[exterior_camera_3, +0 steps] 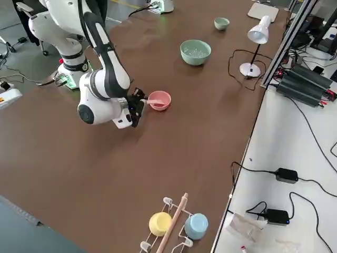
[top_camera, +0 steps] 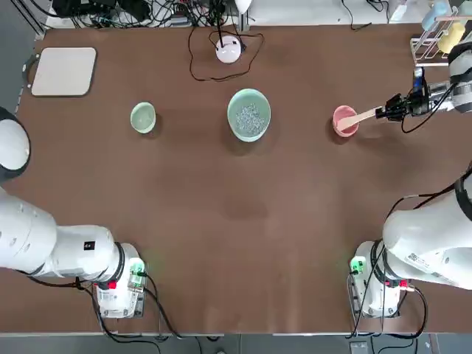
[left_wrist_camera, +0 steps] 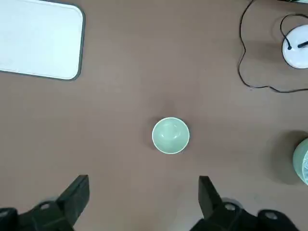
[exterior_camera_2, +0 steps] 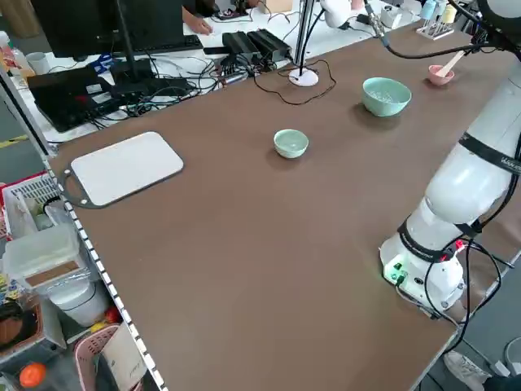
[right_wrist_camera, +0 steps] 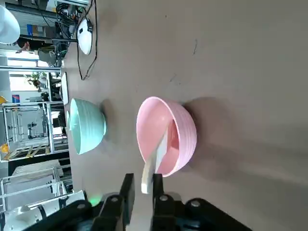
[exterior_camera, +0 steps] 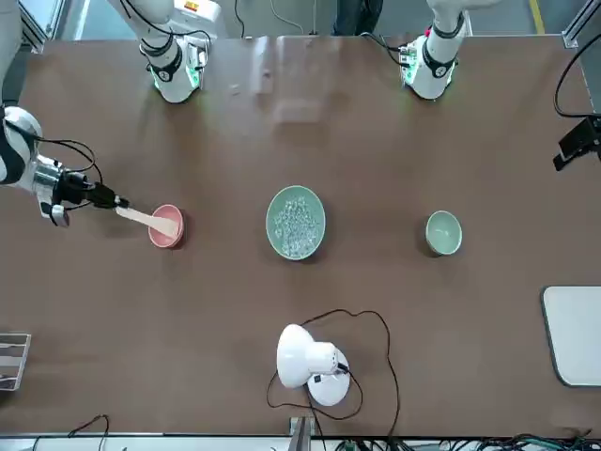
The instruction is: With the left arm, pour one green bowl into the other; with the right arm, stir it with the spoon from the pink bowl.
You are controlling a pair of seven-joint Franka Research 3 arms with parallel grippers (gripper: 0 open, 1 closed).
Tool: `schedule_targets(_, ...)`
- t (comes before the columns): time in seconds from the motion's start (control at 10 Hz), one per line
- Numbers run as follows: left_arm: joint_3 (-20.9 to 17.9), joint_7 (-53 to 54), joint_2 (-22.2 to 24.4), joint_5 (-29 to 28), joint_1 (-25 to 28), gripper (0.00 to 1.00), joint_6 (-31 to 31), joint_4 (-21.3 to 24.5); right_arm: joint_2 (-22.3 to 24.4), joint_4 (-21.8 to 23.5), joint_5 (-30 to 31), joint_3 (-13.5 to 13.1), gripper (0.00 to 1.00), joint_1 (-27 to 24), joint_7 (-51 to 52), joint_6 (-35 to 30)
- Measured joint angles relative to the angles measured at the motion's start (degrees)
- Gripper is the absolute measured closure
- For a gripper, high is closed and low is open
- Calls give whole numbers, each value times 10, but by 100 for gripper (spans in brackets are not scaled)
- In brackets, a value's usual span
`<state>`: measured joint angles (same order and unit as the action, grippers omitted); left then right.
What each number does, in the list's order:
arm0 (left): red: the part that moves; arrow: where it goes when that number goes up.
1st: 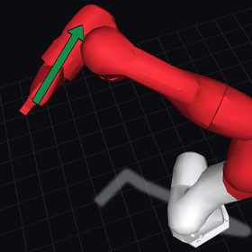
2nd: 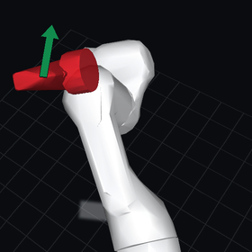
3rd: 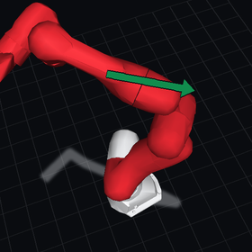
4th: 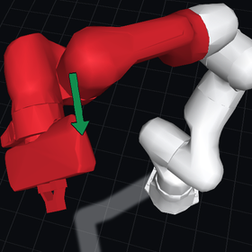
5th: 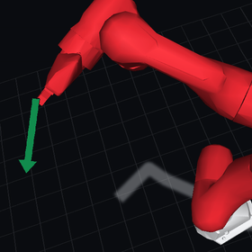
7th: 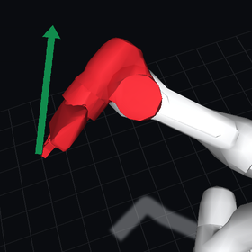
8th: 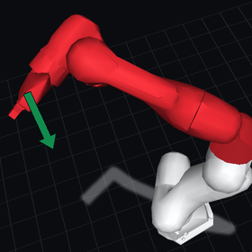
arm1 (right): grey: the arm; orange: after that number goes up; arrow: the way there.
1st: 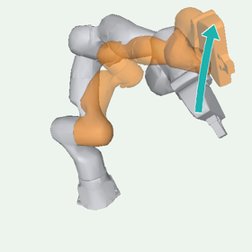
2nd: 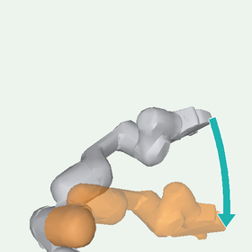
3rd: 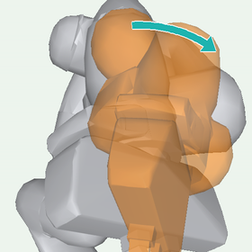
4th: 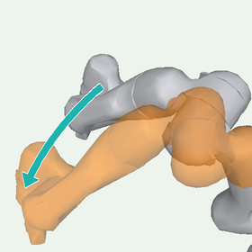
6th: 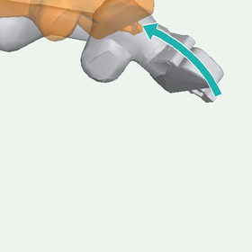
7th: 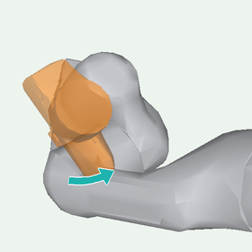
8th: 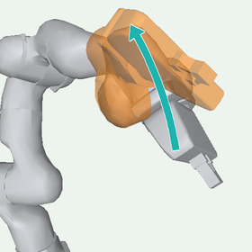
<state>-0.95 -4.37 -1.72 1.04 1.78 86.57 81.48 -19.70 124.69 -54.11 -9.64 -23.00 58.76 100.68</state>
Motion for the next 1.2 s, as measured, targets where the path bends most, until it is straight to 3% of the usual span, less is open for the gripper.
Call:
schedule_targets(0.1, 0, 0, 0, 0, 0, 0, 0, 0, -2, -3, -1, 1, 58, 0, 0, -2)
schedule_targets(0.4, 0, 0, 0, 0, 0, 0, 0, 0, -3, -10, -2, 3, 39, 0, 0, -2)
schedule_targets(0.6, 0, 1, 0, 0, 0, 0, 0, 0, -6, -11, -6, 3, 30, 0, 0, -2)
schedule_targets(0.9, 0, 1, 0, 0, 0, 0, 0, 0, -17, -17, -10, 3, 25, 0, 0, -2)
schedule_targets(1.2, 0, 1, 0, 0, 0, 0, 0, 0, -24, -23, -10, 3, 11, 0, 0, -2)
